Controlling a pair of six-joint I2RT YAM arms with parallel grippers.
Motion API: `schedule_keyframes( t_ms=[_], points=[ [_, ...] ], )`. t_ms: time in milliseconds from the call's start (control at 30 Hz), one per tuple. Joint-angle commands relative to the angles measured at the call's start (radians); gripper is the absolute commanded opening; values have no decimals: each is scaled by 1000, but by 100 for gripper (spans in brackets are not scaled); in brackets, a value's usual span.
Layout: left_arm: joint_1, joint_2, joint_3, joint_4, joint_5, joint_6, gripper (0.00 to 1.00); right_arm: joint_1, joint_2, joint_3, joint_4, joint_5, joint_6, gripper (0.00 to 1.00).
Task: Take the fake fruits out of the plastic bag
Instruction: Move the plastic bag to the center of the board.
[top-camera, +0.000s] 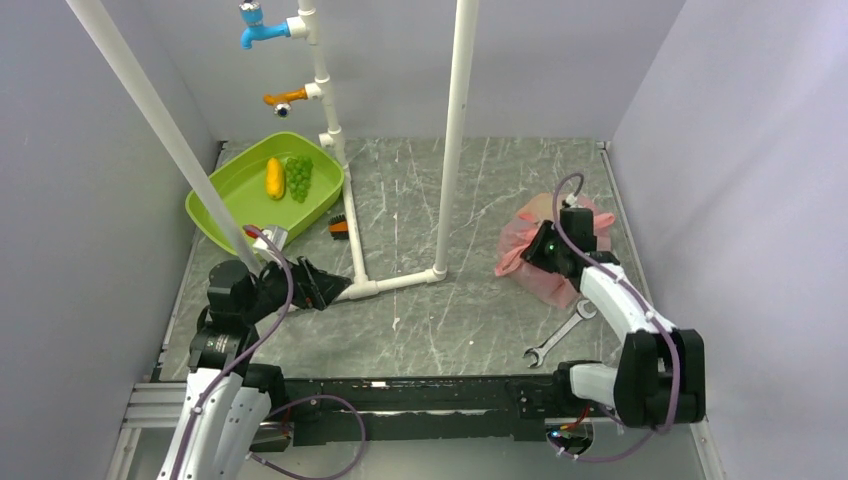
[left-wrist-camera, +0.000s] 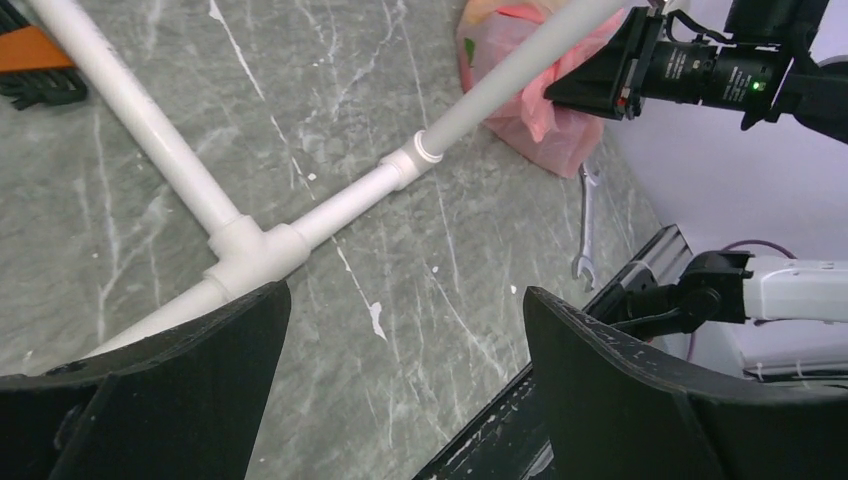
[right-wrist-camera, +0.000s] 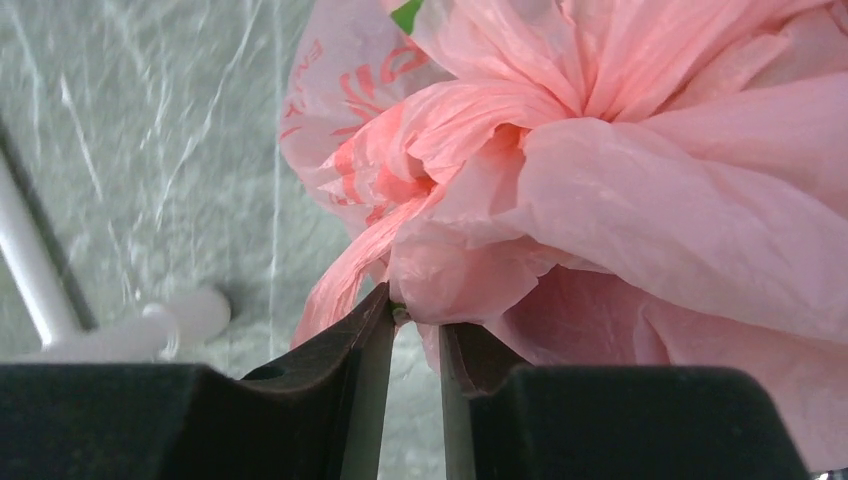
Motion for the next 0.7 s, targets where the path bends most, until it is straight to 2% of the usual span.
schedule_keyframes(
  t_ms=[0, 100, 167, 333, 567, 667],
  points=[
    [-2, 33, -15, 112, 99, -7, 92, 96, -125, -71, -46, -28, -16, 25],
    [-16, 64, -19, 129, 125, -15, 88, 145, -214, -143, -53, -45, 3, 20],
    [-45, 91, -7, 132, 134, -8, 83, 165, -266, -190, -55, -90, 12, 11],
    [-195, 168, 29, 168, 82, 6, 81, 238, -350, -249, -40, -222, 27, 0],
    [-422, 380, 115, 287, 14, 8, 81, 406, -409, -268, 12, -327, -12, 0],
    [-474, 492, 229, 259, -2, 87, 82, 480, -375, -266, 61, -359, -21, 0]
  ],
)
